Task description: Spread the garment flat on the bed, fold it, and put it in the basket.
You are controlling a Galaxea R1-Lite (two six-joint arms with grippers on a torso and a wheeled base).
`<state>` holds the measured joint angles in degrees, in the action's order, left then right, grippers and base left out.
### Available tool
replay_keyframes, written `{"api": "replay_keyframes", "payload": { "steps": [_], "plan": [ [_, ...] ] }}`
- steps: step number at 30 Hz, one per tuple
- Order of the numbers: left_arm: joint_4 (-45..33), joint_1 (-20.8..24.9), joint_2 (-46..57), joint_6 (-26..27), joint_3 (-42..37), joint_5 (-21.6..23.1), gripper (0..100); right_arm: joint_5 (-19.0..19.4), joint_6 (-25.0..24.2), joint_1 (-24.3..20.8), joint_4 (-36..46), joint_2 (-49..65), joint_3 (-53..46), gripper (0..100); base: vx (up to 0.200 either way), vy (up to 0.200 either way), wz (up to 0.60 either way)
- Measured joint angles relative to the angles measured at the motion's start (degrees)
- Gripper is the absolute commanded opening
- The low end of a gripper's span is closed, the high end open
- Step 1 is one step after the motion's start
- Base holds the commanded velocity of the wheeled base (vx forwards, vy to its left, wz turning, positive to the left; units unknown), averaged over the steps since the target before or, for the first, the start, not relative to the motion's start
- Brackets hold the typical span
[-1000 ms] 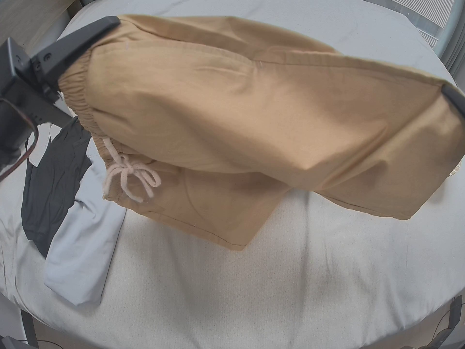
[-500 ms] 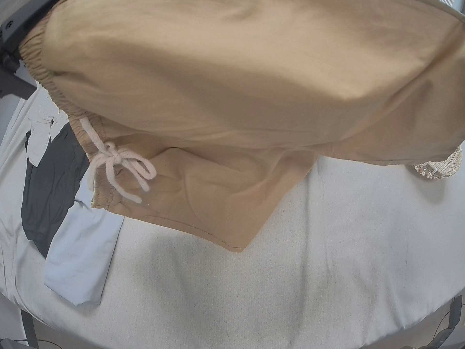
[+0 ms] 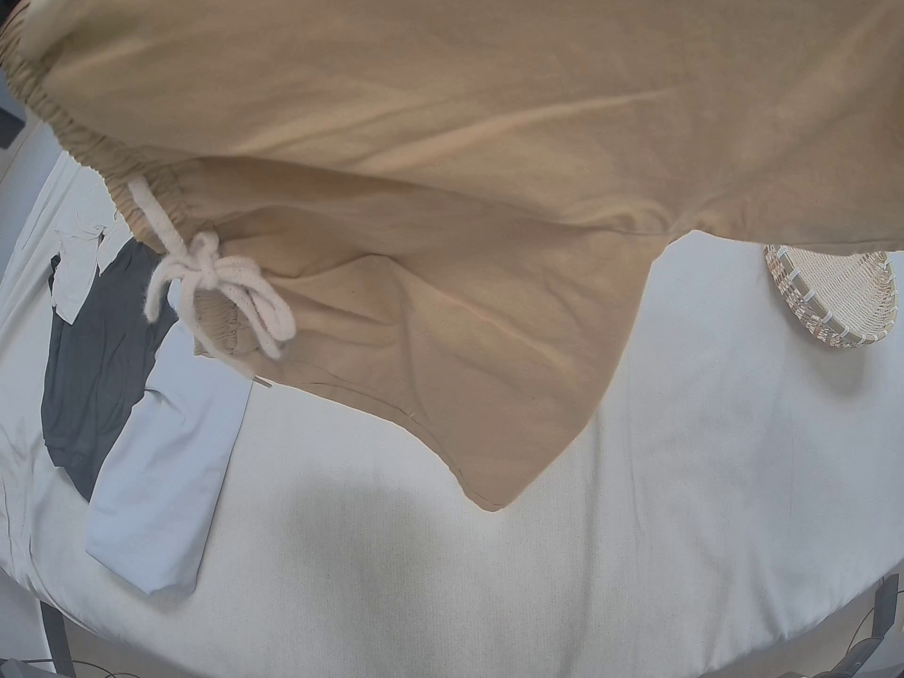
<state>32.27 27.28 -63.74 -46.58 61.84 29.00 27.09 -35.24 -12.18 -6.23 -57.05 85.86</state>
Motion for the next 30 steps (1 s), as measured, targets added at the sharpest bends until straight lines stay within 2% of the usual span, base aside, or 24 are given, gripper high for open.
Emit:
{"api": "replay_keyframes", "payload": {
  "steps": [6, 12, 15, 20, 25, 30],
  "plan": [
    [-2.2, 0.6, 0.7, -0.1, 0.9, -0.5, 0, 1.6, 0.0, 0.0, 6.6, -0.8, 10.2, 0, 0.0, 0.0, 0.0],
    [-3.7, 0.8, 1.5, -0.1, -1.1, -0.7, 0, 2.2, 0.0, 0.0, 9.0, -0.9, 12.5, 0, 0.0, 0.0, 0.0],
    [-4.9, 0.8, 2.1, -0.1, -2.6, -0.9, 0, 2.2, 0.4, 0.1, 9.0, -0.4, 9.1, 0, 0.0, 0.0, 0.0],
    [-8.9, 0.7, 3.7, 0.0, -4.6, -1.1, 0, 2.4, 1.0, 0.3, 6.0, 1.0, -2.7, 0, 0.0, 0.0, 0.0],
    [-13.0, 0.1, 5.1, 0.6, -6.2, -1.1, 0, 2.4, 1.4, 1.1, -1.4, 1.8, -16.5, 0, 0.0, 0.0, 0.0],
    [-14.7, -2.9, 4.7, 2.0, -8.0, -1.1, 0, 2.5, 1.1, 2.2, -12.1, 0.3, -28.3, 0, 0.0, 0.0, 0.0]
  ]
}}
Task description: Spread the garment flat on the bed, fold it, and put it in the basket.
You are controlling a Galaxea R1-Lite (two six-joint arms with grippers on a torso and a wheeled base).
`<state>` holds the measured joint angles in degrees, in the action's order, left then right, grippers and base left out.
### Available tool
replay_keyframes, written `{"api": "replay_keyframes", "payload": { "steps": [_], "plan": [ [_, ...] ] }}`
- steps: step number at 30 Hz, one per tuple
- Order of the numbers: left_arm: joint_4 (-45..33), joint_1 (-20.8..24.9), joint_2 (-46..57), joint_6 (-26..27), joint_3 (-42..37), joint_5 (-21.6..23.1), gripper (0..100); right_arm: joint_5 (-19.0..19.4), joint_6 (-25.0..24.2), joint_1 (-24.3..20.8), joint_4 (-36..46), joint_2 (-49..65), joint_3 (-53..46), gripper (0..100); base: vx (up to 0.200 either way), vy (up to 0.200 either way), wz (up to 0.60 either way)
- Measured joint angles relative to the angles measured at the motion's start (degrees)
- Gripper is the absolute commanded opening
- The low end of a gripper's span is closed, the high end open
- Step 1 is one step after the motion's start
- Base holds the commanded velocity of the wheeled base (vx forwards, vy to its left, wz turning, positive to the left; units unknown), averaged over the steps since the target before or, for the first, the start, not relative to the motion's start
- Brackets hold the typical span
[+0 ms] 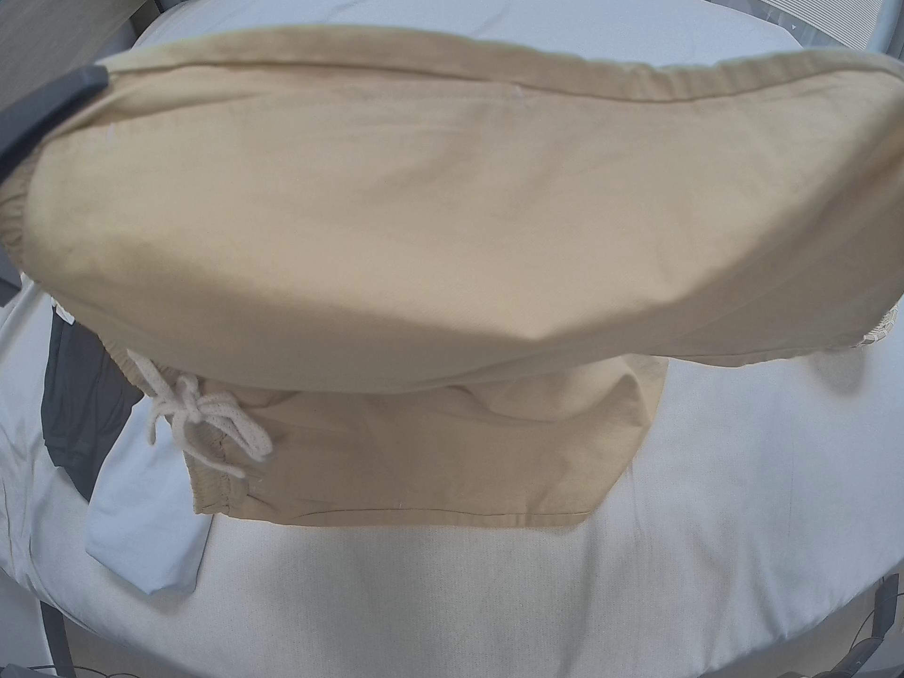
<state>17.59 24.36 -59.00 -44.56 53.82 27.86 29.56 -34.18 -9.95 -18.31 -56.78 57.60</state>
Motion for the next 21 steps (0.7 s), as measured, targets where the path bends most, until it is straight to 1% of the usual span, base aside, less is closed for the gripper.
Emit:
{"api": "replay_keyframes", "payload": {
  "steps": [3, 9, 16, 21],
  "plan": [
    [1.7, -1.9, -1.8, 0.4, -0.7, 0.0, 0, 0.0, -0.7, 0.7, -3.8, -2.6, -3.0, 0, 0.0, 0.0, 0.0],
    [7.4, -4.5, -7.1, 0.8, -1.3, 0.0, 0, 0.0, -1.4, 1.7, -10.4, -9.2, -4.3, 0, 0.0, 0.0, 0.0],
    [17.5, -7.3, -15.9, 0.8, -0.7, -0.1, 0, 0.0, -1.8, 3.2, -17.2, -18.0, -3.2, 0, 0.0, 0.0, 0.0],
    [22.2, -9.1, -21.6, 0.7, 1.4, 0.0, 0, -0.1, -3.2, 4.0, -21.3, -23.2, -0.8, 0, 0.0, 0.0, 0.0]
  ]
}}
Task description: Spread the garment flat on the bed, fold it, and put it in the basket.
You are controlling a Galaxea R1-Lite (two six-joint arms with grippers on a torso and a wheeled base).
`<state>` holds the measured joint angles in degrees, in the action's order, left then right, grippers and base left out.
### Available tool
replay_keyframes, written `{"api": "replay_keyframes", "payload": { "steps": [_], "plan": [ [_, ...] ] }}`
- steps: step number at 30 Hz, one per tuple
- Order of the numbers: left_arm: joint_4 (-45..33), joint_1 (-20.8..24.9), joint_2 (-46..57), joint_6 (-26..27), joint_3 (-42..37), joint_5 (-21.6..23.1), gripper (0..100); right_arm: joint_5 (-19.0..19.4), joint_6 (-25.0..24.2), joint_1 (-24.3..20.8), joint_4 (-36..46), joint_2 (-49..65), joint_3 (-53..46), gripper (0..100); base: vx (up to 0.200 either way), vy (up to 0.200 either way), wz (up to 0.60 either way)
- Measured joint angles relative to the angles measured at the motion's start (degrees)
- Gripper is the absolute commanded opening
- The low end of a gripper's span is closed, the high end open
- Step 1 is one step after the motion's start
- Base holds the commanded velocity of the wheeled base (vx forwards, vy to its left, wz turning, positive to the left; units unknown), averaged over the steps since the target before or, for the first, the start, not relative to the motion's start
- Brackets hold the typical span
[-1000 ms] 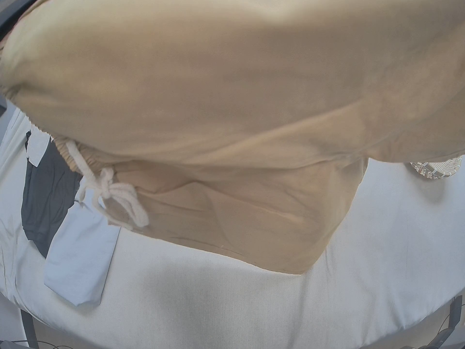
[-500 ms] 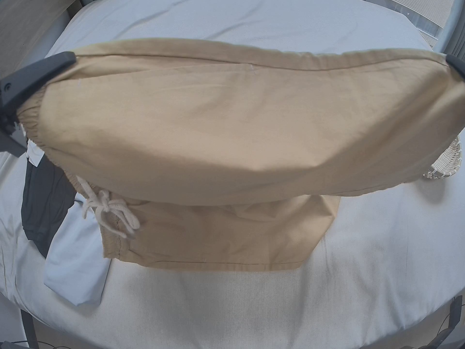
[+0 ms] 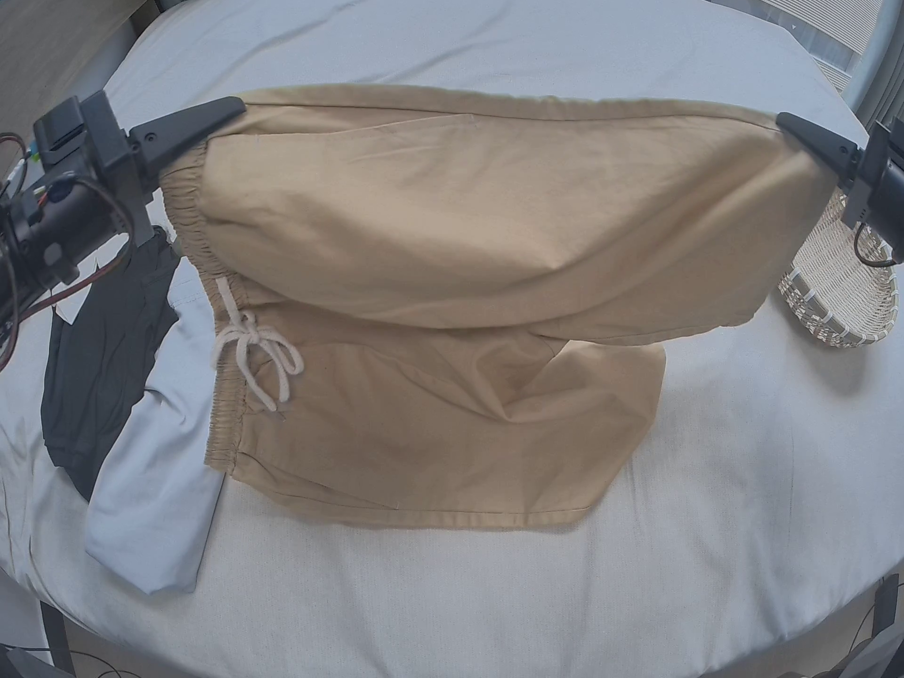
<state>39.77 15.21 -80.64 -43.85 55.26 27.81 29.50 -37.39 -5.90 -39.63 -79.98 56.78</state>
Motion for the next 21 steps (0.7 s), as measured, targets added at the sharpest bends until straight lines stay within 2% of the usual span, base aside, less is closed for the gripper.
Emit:
{"api": "replay_keyframes", "payload": {
  "steps": [6, 21],
  "plan": [
    [3.2, -1.7, -6.5, -0.2, 4.5, 0.0, 0, -0.1, -0.8, 0.4, -1.5, -6.3, 4.4, 0, 0.0, 0.0, 0.0],
    [4.0, -3.4, -16.6, -2.5, 15.7, -0.7, 0, -0.1, -1.0, 0.5, -2.3, -18.4, 16.3, 0, 0.0, 0.0, 0.0]
  ]
}}
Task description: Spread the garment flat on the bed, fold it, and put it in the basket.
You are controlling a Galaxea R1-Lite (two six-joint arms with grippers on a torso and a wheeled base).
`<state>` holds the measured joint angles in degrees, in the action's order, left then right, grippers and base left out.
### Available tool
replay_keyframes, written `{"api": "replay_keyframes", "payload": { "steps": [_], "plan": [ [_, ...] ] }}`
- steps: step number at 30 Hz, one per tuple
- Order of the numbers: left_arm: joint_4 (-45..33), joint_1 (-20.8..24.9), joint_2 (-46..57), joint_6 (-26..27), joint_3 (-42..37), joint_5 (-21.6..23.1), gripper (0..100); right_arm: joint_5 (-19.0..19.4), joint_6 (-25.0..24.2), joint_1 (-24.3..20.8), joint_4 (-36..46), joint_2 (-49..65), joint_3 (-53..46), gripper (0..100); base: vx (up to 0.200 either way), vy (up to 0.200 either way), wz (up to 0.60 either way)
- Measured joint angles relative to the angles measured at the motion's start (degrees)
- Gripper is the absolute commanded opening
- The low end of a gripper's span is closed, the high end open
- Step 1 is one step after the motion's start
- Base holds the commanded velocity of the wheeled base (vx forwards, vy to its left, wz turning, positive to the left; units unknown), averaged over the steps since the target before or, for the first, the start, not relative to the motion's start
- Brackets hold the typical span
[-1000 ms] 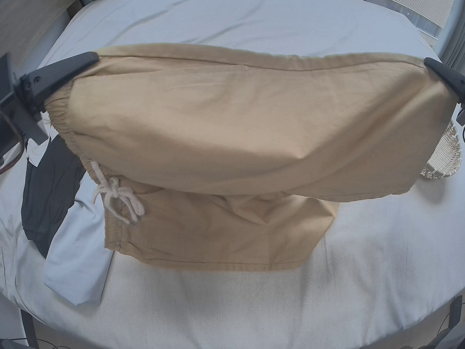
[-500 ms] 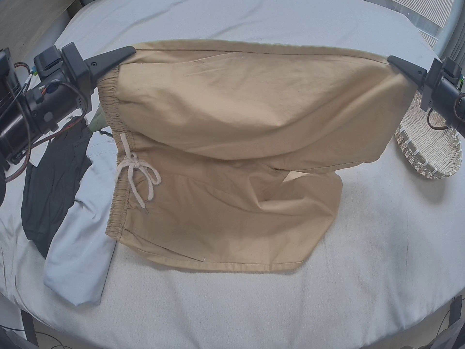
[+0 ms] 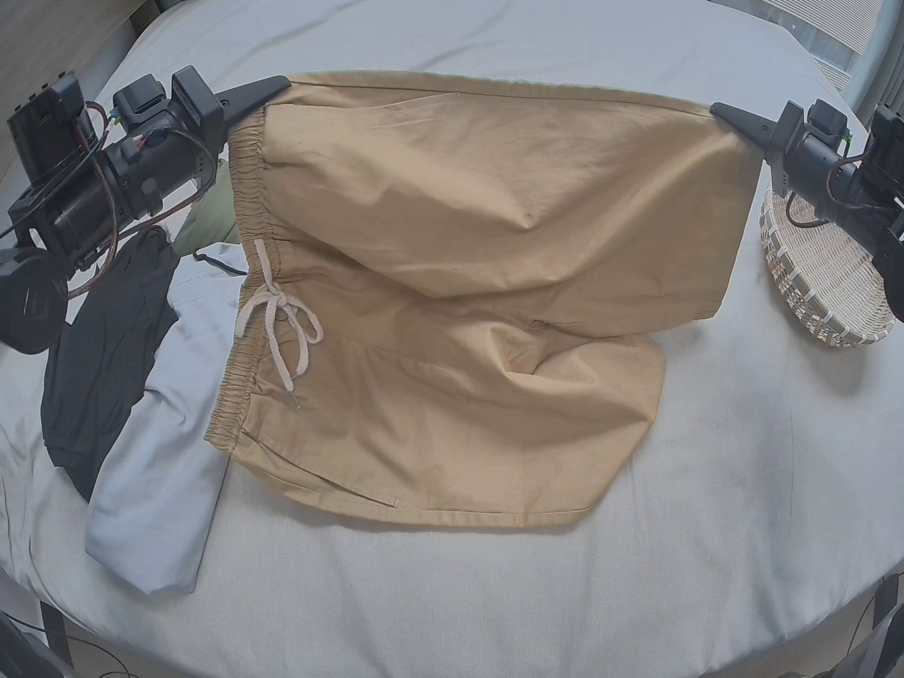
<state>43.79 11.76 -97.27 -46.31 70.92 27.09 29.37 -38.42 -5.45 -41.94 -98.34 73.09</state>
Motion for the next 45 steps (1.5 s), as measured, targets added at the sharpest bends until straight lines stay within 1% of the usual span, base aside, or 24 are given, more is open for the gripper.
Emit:
{"api": "replay_keyframes", "payload": {
  "steps": [2, 3, 8, 10, 13, 16, 19, 24, 30, 33, 35, 40, 45],
  "plan": [
    [0.0, -0.4, -1.4, -0.1, 1.6, -0.2, 0, 0.0, 0.0, 0.0, -0.4, -1.6, 1.9, 0, 0.0, 0.0, 0.0],
    [0.0, -0.7, -2.2, -0.2, 2.3, -0.4, 100, 0.0, 0.0, -0.1, -0.5, -2.5, 2.7, 100, 0.0, 0.0, 0.0],
    [0.1, -1.7, -5.2, -0.4, 4.9, -1.5, 100, 0.0, 0.0, -0.2, -0.9, -5.4, 5.9, 100, 0.0, 0.0, 0.0],
    [-0.3, -2.2, -6.5, -0.5, 6.2, -1.7, 100, -0.7, 0.0, -0.2, -1.0, -6.5, 6.9, 100, 0.0, 0.0, 0.0],
    [-1.5, -2.8, -8.1, -0.6, 8.0, -1.9, 100, -1.6, 0.1, -0.1, -1.5, -7.6, 7.3, 100, 0.0, 0.0, 0.0],
    [-4.0, -3.0, -9.0, -0.7, 8.7, -2.4, 100, -1.6, 0.3, 0.0, -1.7, -7.6, 5.6, 100, 0.0, 0.0, 0.0],
    [-6.8, -3.2, -9.5, -0.7, 9.2, -3.6, 100, -1.7, 0.4, 0.0, -1.8, -6.6, 1.4, 100, 0.0, 0.0, 0.0],
    [-12.4, -3.8, -9.5, -0.7, 9.7, -5.6, 100, -1.3, 0.8, 0.0, -2.9, -3.1, -10.4, 100, 0.0, 0.0, 0.0],
    [-21.0, -4.9, -7.0, -0.4, 9.3, -6.1, 100, -0.2, 1.4, 0.2, -8.7, 1.3, -25.3, 100, 0.0, 0.0, 0.0],
    [-24.2, -5.5, -3.9, -0.2, 7.5, -4.7, 100, 0.3, 1.6, 0.0, -13.4, 3.0, -32.4, 100, 0.0, 0.0, 0.0],
    [-25.8, -5.8, -0.7, -0.1, 4.6, -3.0, 100, 0.5, 1.7, -0.1, -17.0, 3.9, -36.7, 100, 0.0, 0.0, 0.0],
    [-27.1, -6.2, 6.1, 0.2, -2.5, 0.8, 100, 0.7, 2.4, -1.0, -22.0, 3.7, -41.6, 100, 0.0, 0.0, 0.0],
    [-27.4, -6.3, 12.9, 0.3, -8.9, 4.3, 100, 0.7, 4.2, -2.7, -24.6, 0.5, -43.3, 100, 0.0, 0.0, 0.0]
  ]
}}
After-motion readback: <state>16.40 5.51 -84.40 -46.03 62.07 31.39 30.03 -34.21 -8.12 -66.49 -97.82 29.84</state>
